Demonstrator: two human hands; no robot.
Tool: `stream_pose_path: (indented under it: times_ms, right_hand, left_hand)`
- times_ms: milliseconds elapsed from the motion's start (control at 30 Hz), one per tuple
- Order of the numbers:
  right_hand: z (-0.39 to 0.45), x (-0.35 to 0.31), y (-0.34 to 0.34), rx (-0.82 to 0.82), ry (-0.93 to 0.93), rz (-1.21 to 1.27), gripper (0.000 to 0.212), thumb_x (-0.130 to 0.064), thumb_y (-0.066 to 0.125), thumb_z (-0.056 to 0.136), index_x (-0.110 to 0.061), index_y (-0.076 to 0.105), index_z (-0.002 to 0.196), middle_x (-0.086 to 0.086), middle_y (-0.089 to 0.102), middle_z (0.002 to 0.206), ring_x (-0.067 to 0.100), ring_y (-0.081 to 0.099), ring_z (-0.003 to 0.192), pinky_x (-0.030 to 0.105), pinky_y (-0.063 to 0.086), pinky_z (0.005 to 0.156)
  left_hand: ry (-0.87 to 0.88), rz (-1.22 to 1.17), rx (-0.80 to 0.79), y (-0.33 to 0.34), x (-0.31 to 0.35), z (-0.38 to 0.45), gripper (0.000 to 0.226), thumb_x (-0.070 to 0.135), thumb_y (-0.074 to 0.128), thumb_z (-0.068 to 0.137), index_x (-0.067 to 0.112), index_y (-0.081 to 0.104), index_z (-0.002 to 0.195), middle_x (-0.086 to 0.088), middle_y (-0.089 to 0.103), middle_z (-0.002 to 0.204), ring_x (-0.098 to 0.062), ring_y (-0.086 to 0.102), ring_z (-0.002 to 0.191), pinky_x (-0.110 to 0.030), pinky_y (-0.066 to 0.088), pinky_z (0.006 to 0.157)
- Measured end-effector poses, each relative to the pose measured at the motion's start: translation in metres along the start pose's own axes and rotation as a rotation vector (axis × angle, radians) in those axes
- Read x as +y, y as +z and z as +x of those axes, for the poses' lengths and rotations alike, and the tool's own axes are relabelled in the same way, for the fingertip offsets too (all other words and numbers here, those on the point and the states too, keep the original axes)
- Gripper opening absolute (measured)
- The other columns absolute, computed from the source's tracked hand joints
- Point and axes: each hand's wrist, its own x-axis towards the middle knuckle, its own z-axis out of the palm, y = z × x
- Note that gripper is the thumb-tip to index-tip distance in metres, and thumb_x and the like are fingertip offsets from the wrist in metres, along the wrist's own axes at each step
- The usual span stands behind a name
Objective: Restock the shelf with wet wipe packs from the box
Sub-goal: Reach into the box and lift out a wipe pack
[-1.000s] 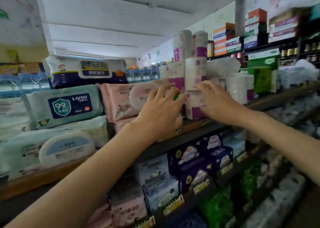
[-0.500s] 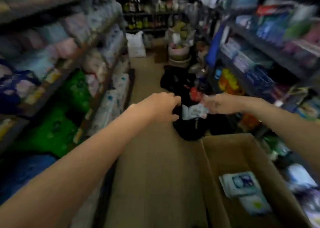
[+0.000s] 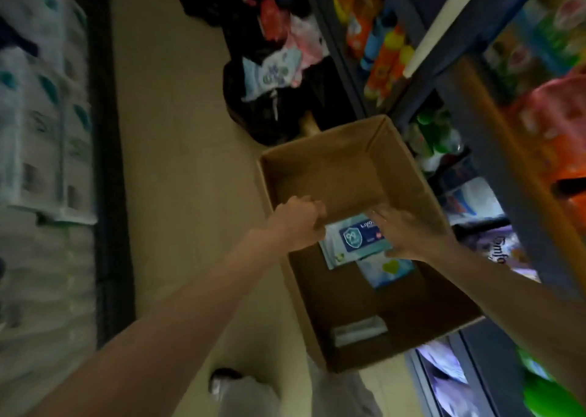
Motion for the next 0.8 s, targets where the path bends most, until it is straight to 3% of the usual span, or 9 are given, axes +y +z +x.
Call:
stream_pose_path:
  times_ms: [67,133,233,333,467,533,667,733,800]
  right_hand:
    - [0.027,0.001,0.021,0.031,-0.014,-0.191,0.092,-0.019,0.065,0.083,-0.010,0.002,0.149,0.008,0.009,0.156,0.026,0.008,0.144,0.038,0.006,0.117]
    - [0.056,0.001,0.042,0.021,-0.017,-0.316,0.096,-0.023,0.065,0.083,-0.008,-0.004,0.149,0.010,0.005,0.157,0.026,0.005,0.145,0.044,0.003,0.117]
    - [0.089,0.002,0.073,-0.008,-0.063,-0.320,0.104,-0.029,0.070,0.079,-0.008,-0.004,0.148,0.008,0.007,0.157,0.025,0.006,0.145,0.048,-0.002,0.116]
    - [0.101,0.006,0.093,0.054,-0.085,-0.263,0.111,-0.033,0.078,0.068,-0.012,0.004,0.148,0.005,0.019,0.151,0.025,0.019,0.140,0.052,0.008,0.115]
    - [0.083,0.002,0.084,0.130,-0.031,-0.181,0.100,-0.034,0.076,0.069,-0.014,0.014,0.145,0.004,0.028,0.142,0.024,0.027,0.132,0.054,0.019,0.109]
    - [0.071,0.000,0.055,0.219,-0.001,-0.106,0.096,-0.036,0.076,0.068,-0.015,0.018,0.142,0.003,0.032,0.138,0.024,0.030,0.129,0.053,0.021,0.108]
    - [0.047,-0.012,-0.039,0.574,-0.093,-0.088,0.097,-0.043,0.082,0.055,-0.014,0.034,0.134,0.005,0.046,0.127,0.027,0.043,0.119,0.049,0.028,0.101]
    - [0.032,-0.032,-0.094,0.766,-0.164,-0.144,0.097,-0.046,0.083,0.049,-0.012,0.039,0.129,0.006,0.053,0.122,0.028,0.049,0.112,0.045,0.029,0.096]
    - [0.012,-0.061,-0.147,0.938,-0.232,-0.212,0.095,-0.050,0.081,0.049,-0.010,0.041,0.126,0.007,0.056,0.118,0.029,0.052,0.108,0.044,0.027,0.093]
  left_hand:
    - [-0.050,-0.065,0.034,0.023,-0.003,0.026,0.035,0.023,0.051,0.090,0.015,0.051,0.124,-0.011,0.049,0.131,-0.031,0.041,0.126,-0.042,0.040,0.102]
    - [-0.109,-0.149,0.139,0.039,-0.006,0.048,0.034,0.018,0.052,0.090,0.011,0.051,0.123,-0.011,0.047,0.129,-0.029,0.043,0.123,-0.035,0.041,0.096]
    - [-0.158,-0.212,0.296,0.061,-0.006,0.071,0.034,0.015,0.052,0.090,0.012,0.050,0.124,-0.008,0.045,0.127,-0.024,0.045,0.117,-0.027,0.040,0.088]
    - [-0.148,-0.234,0.325,0.078,-0.007,0.077,0.036,0.015,0.051,0.091,0.013,0.048,0.127,-0.008,0.042,0.133,-0.023,0.044,0.120,-0.030,0.041,0.096]
    - [-0.176,-0.188,0.370,0.076,-0.012,0.068,0.042,0.017,0.050,0.091,0.012,0.043,0.132,-0.008,0.040,0.134,-0.023,0.042,0.122,-0.035,0.041,0.102]
    - [-0.157,-0.092,0.380,0.065,-0.011,0.063,0.051,0.024,0.053,0.090,0.012,0.036,0.136,-0.008,0.036,0.139,-0.024,0.037,0.125,-0.035,0.037,0.104]
    - [-0.092,0.268,0.437,0.031,-0.003,0.044,0.101,0.047,0.069,0.073,0.011,0.013,0.148,-0.011,0.016,0.155,-0.028,0.018,0.142,-0.041,0.019,0.114]
    - [-0.152,0.410,0.649,0.004,-0.001,0.025,0.111,0.048,0.077,0.058,0.002,0.023,0.144,-0.019,0.031,0.150,-0.033,0.034,0.137,-0.045,0.032,0.109]
    - [-0.192,0.476,0.868,-0.036,-0.009,-0.001,0.104,0.050,0.074,0.059,-0.001,0.030,0.138,-0.019,0.045,0.141,-0.033,0.045,0.130,-0.047,0.038,0.104]
